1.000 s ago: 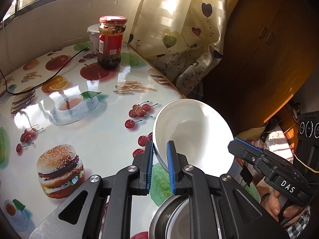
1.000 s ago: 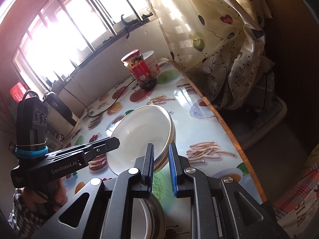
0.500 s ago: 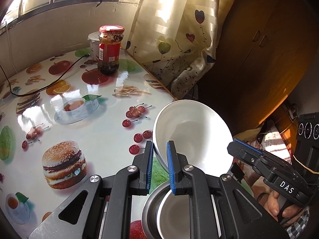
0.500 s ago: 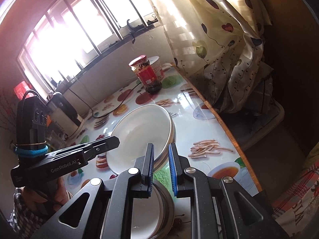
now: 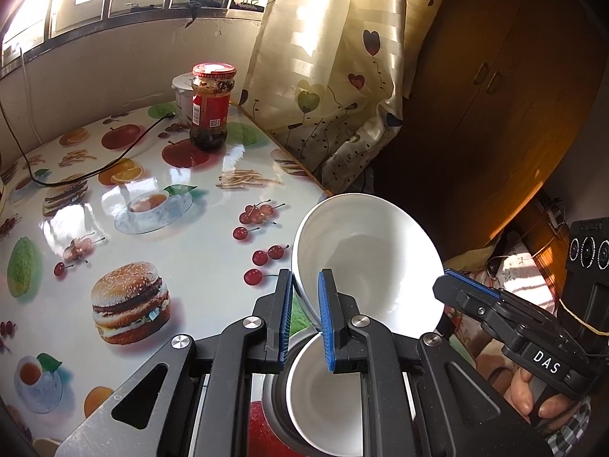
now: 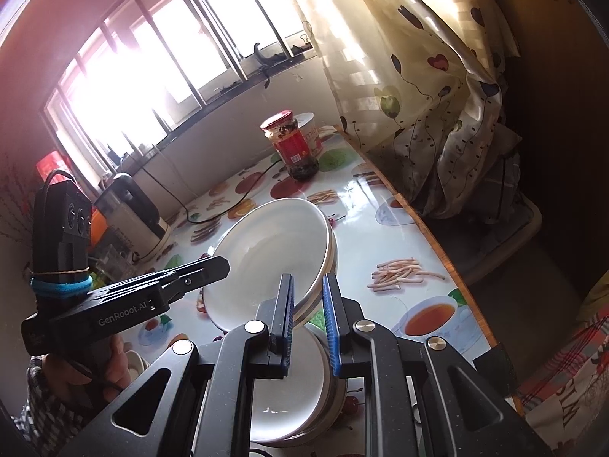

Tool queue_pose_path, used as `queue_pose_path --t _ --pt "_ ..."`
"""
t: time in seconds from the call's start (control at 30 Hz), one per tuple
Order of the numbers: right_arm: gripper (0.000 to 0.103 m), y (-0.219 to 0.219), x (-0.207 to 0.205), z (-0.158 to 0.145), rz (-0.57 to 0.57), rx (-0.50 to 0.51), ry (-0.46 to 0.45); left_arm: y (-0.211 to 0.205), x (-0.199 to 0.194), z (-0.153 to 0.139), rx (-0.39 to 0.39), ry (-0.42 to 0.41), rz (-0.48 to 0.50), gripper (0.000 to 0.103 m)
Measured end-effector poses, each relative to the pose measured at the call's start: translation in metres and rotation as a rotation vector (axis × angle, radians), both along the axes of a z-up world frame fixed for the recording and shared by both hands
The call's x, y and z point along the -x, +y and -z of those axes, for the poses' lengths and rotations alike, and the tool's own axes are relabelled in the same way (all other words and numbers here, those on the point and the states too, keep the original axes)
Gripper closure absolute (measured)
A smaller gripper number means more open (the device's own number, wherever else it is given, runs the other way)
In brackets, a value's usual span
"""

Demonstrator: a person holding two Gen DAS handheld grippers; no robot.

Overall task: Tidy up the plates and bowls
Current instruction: 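Lower the blue-striped bowl into the white bowl inside the steel bowl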

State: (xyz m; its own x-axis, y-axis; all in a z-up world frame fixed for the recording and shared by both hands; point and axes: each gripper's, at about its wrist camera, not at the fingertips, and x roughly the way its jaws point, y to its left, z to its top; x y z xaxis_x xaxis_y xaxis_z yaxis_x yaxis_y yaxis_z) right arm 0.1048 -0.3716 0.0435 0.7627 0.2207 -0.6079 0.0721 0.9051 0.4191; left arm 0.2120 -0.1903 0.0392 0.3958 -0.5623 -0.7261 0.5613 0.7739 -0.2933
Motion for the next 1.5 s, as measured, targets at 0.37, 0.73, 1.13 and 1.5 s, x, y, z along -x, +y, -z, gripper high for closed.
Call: queue_pose_path --t 0.37,0.73,1.13,1.5 --pt "0.087 0.006 0.010 -0.005 -0.006 0.001 -0.011 0.007 0.008 -0.005 0.007 -0.008 -0.011 0.089" --pt "0.086 0.013 0.019 -0.008 -0.014 -0.001 -0.015 0.012 0.020 -0.009 0.005 -0.018 -0.016 0.089" --pt "0.086 0.018 0.031 -0.011 -0.017 -0.007 -0.022 0.018 0.033 -0.012 0.002 -0.026 -0.016 0.089" --pt "0.086 0.021 0.039 -0.011 -0.016 0.000 -0.018 0.023 0.044 -0.008 0.009 -0.018 -0.020 0.089"
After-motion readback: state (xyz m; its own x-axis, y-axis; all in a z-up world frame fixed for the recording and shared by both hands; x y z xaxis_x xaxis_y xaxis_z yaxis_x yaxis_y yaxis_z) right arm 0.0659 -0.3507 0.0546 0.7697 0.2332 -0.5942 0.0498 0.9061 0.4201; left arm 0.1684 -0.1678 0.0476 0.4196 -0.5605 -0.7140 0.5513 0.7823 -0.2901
